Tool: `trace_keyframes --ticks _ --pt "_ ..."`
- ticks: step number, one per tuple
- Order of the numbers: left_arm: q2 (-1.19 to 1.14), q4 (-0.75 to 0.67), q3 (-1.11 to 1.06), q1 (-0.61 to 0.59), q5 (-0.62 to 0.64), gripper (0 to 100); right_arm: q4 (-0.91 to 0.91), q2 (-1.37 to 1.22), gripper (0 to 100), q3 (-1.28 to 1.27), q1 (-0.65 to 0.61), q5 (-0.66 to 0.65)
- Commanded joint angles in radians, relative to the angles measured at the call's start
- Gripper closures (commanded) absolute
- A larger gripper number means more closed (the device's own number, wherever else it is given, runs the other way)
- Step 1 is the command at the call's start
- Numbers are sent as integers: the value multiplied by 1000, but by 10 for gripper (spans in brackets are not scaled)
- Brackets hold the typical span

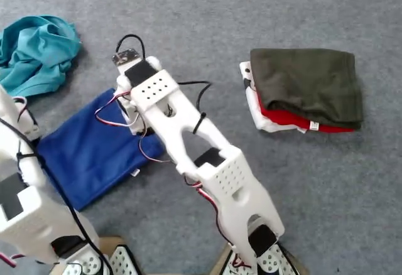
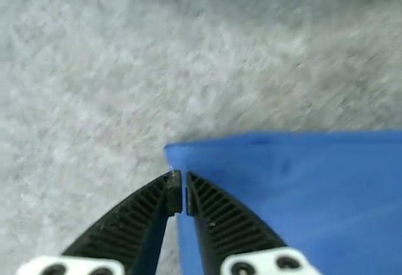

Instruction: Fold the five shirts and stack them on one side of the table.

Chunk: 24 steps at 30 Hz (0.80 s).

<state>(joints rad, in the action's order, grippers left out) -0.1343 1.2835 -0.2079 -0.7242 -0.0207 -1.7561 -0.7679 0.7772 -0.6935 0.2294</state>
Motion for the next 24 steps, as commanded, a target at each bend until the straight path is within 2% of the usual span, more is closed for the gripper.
trace_keyframes --ticks 1,5,8,11,13,24 --pt "55 34 45 -47 -18 954 -11 151 984 -111 -31 8" --pt "54 34 38 -87 -18 954 32 217 948 -291 -97 49" --pt "54 34 38 -91 -18 954 94 211 812 -343 -106 107" --pt "54 34 38 -93 -18 953 133 179 679 -337 -114 103" --pt "54 34 38 -99 -18 953 144 154 636 -303 -118 109" --pt "54 25 50 -91 -18 953 137 -53 658 -24 -141 189"
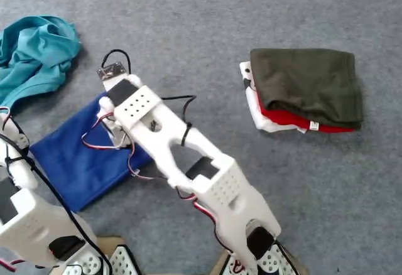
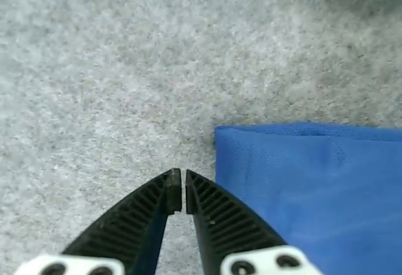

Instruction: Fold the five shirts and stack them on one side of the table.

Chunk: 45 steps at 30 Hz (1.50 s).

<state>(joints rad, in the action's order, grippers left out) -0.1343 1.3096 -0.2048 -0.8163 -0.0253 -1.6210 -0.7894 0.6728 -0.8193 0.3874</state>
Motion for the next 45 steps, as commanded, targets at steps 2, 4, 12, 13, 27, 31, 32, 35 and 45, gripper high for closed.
trace_keyframes --ticks 2,4,12,13,27,31,32,35,45 --pt "49 -2 45 -5 -14 953 3 -91 658 117 -20 52" --pt "48 0 36 -7 -14 953 3 -159 658 163 -20 66" --pt "48 3 42 -8 -14 953 -103 -377 707 340 -17 69" --pt "48 5 42 -8 -14 953 -123 -394 746 361 -17 69" --pt "54 8 42 -8 -14 953 -144 -423 985 343 17 61" --pt "55 15 39 1 -11 951 -143 -387 985 352 57 61" --pt "55 37 48 8 -5 941 -141 -384 985 352 61 60" --pt "55 106 73 50 20 843 -140 -390 985 346 69 60" --pt "29 94 71 42 124 735 -141 -440 985 367 68 60"
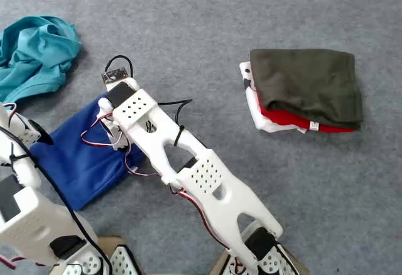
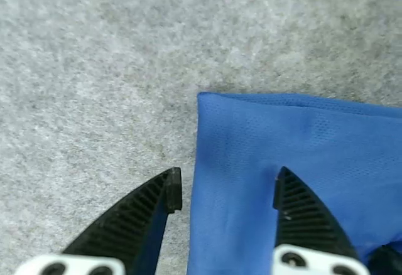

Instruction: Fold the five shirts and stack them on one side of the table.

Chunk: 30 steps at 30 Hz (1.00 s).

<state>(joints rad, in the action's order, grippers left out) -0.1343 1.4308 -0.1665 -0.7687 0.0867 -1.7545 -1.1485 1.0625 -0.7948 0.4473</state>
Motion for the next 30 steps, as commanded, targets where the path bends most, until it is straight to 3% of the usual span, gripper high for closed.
trace_keyframes --ticks 1,10,21,30 --pt "14 -54 25 -15 12 735 -8 -81 985 -22 43 0" --pt "-213 -120 117 -42 5 736 -8 -81 985 -22 43 0" --pt "-471 41 321 -22 14 738 -8 -81 985 -24 43 0" --pt "-493 44 335 58 34 871 -8 -81 985 -21 43 -38"
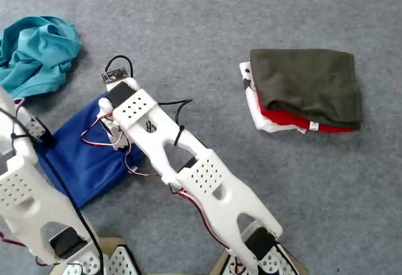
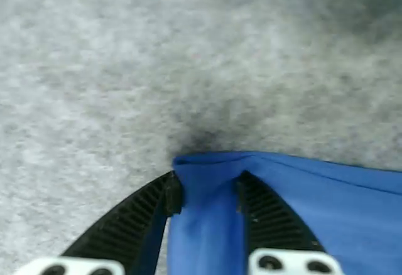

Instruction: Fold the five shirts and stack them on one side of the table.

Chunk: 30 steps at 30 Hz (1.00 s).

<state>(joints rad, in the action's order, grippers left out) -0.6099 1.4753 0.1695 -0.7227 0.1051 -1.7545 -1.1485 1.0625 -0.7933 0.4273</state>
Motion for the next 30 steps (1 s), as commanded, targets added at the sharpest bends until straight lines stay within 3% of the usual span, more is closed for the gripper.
trace_keyframes --ticks 1,10,21,30 --pt "-17 0 -1 12 11 881 -8 -81 985 -21 41 -20" --pt "-9 9 79 35 6 906 -9 -7 985 -1 43 -57" --pt "-11 273 484 116 11 905 -11 255 985 -12 48 -92" --pt "29 284 602 165 57 905 -11 429 985 -13 141 -150"
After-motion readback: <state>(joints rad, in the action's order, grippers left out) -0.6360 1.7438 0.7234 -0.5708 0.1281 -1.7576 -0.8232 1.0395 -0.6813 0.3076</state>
